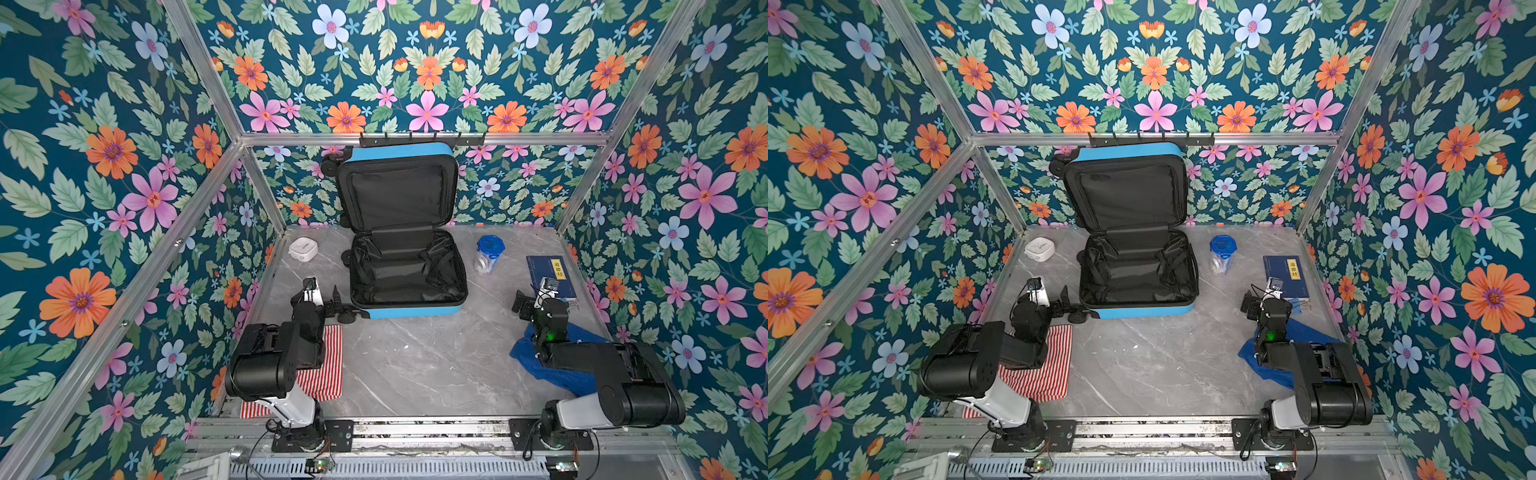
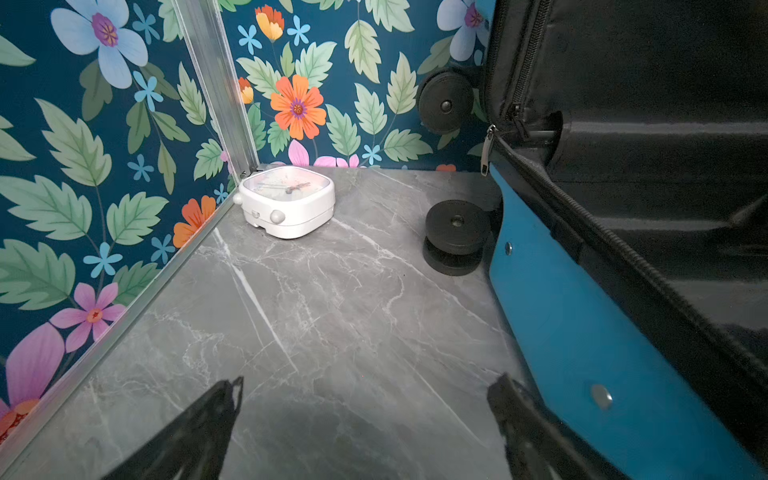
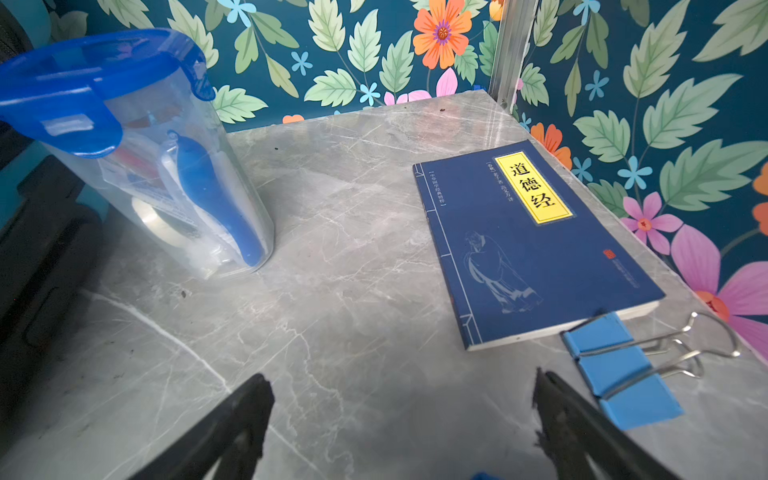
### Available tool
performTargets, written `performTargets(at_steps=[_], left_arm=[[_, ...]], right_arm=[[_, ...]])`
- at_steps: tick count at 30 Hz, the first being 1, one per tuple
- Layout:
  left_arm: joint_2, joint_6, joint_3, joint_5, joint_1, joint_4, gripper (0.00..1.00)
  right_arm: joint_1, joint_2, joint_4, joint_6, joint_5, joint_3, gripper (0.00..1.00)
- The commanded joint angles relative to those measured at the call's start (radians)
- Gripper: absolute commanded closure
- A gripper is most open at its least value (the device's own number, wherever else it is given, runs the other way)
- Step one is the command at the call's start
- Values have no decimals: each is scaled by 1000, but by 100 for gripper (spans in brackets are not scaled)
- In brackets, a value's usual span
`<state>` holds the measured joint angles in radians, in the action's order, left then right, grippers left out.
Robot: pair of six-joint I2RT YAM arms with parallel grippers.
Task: Pack the luggage
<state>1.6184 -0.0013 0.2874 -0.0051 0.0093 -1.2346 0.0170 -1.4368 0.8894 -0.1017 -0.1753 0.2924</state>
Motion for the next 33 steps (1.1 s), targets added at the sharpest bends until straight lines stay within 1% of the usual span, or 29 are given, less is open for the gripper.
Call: performTargets(at_steps=[1, 33], left_arm=[[-2, -5, -1, 2, 1, -19, 0], [-2, -3, 4, 1, 0, -11, 0]], right_arm=[[0, 3, 22, -3, 1, -1, 1], [5, 4, 15, -9, 17, 3, 1]])
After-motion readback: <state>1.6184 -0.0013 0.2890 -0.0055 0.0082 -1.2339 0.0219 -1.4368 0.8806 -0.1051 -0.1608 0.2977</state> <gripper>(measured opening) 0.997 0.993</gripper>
